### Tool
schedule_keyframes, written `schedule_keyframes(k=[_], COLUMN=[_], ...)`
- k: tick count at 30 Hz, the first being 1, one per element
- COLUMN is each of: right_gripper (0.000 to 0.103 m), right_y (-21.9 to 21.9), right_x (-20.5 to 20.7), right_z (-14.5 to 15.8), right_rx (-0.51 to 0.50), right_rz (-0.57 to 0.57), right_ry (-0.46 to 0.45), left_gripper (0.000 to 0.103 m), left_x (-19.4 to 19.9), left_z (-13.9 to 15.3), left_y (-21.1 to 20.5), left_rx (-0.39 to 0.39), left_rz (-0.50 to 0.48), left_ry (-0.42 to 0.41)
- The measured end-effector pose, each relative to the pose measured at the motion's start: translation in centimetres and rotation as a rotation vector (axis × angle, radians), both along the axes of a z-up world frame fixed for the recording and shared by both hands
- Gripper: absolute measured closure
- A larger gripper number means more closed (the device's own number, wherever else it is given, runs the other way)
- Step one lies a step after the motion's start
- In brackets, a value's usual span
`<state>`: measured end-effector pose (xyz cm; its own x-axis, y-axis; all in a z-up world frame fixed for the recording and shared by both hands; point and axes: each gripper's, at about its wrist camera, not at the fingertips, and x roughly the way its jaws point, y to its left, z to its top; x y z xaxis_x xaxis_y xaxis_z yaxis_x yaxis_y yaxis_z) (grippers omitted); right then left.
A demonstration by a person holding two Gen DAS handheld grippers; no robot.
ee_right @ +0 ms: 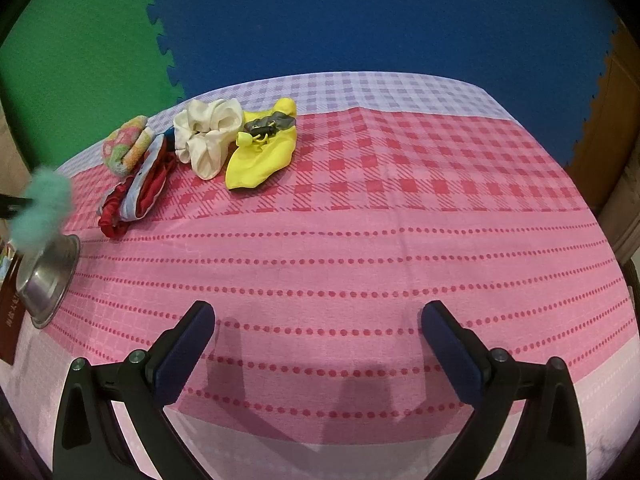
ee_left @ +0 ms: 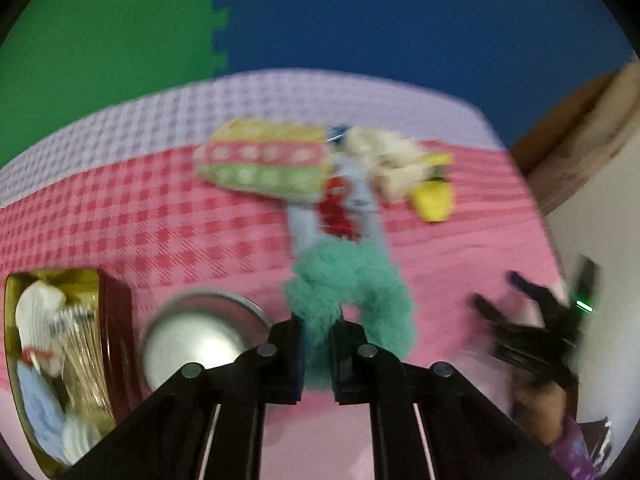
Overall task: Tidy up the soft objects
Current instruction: 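Carry the scrunchie toward the tin while the right gripper grasps the yellow sock, then drop the scrunchie into the tin while the right gripper carries the yellow sock there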
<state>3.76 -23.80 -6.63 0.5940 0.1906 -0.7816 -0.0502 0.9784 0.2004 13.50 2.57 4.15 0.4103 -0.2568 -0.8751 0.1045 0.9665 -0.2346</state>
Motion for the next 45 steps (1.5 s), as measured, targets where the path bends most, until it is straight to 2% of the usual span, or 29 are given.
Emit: schedule_keyframes(k=[3, 6, 10, 12, 17, 20, 21, 22, 24, 26, 28, 29, 30, 37, 43, 45], right_gripper=[0.0, 0.0, 0.0, 0.001, 0.002, 0.003, 0.012, 0.032, 0.061, 0.064, 0.073, 0.08, 0.094, 0.095, 0.095, 0.095], right_y=[-0.1, -0.1, 1.2, 2.2, 4.0, 4.5, 4.6, 4.7, 5.0, 5.0, 4.8, 4.6, 4.1, 2.7, 4.3, 5.2], right_x=[-0.1, 0.1, 2.8, 4.8, 8.6, 10.3, 10.8, 11.2, 12.1, 12.1, 11.7, 11.1, 10.2, 0.7, -4.3, -5.0], right_z=[0.1, 1.3, 2.1, 1.6, 1.6, 1.1, 1.0, 0.8, 0.2, 0.3, 0.5, 0.6, 0.8, 1.6, 2.2, 2.1], right_rx=[0.016, 0.085, 0.074, 0.05, 0.01, -0.005, -0.013, -0.018, -0.049, -0.05, -0.038, -0.03, -0.026, 0.082, 0.14, 0.128], right_rz=[0.001, 0.039, 0.079, 0.109, 0.124, 0.117, 0.119, 0.123, 0.117, 0.125, 0.133, 0.13, 0.121, 0.126, 0.149, 0.167], right_ry=[0.001, -0.054, -0.105, -0.086, -0.084, -0.067, -0.059, -0.052, -0.009, -0.019, -0.021, -0.024, -0.027, -0.049, -0.056, -0.059], left_gripper=[0.094, 0.094, 0.094, 0.094, 0.093, 0.093, 0.093, 0.093, 0.093, 0.093, 0.093, 0.093, 0.093, 0.092, 0.092, 0.092], left_x=[-3.8, -7.4, -10.5, -12.3, -14.7, -15.2, -14.9, -15.0, -15.1, -15.3, -15.7, -15.9, -16.3, -20.2, -22.4, -22.5], left_z=[0.8, -0.3, -2.4, -2.6, -1.9, -1.3, -1.3, -1.3, -1.3, -1.4, -1.3, -1.2, -0.9, 1.3, 3.4, 4.0], left_y=[0.1, 0.1, 0.3, 0.7, 1.1, 1.7, 1.7, 1.6, 1.6, 1.9, 2.1, 2.3, 2.6, 6.6, 12.6, 14.5], left_rx=[-0.073, -0.122, -0.146, -0.154, -0.125, -0.133, -0.136, -0.14, -0.142, -0.143, -0.148, -0.143, -0.141, -0.165, -0.11, -0.056], left_rz=[-0.01, -0.018, 0.003, 0.016, 0.022, 0.024, 0.026, 0.026, 0.024, 0.031, 0.038, 0.045, 0.054, 0.172, 0.326, 0.364], left_ry=[-0.024, 0.002, 0.074, 0.093, 0.066, 0.06, 0.059, 0.058, 0.062, 0.066, 0.065, 0.06, 0.052, -0.032, -0.074, -0.091])
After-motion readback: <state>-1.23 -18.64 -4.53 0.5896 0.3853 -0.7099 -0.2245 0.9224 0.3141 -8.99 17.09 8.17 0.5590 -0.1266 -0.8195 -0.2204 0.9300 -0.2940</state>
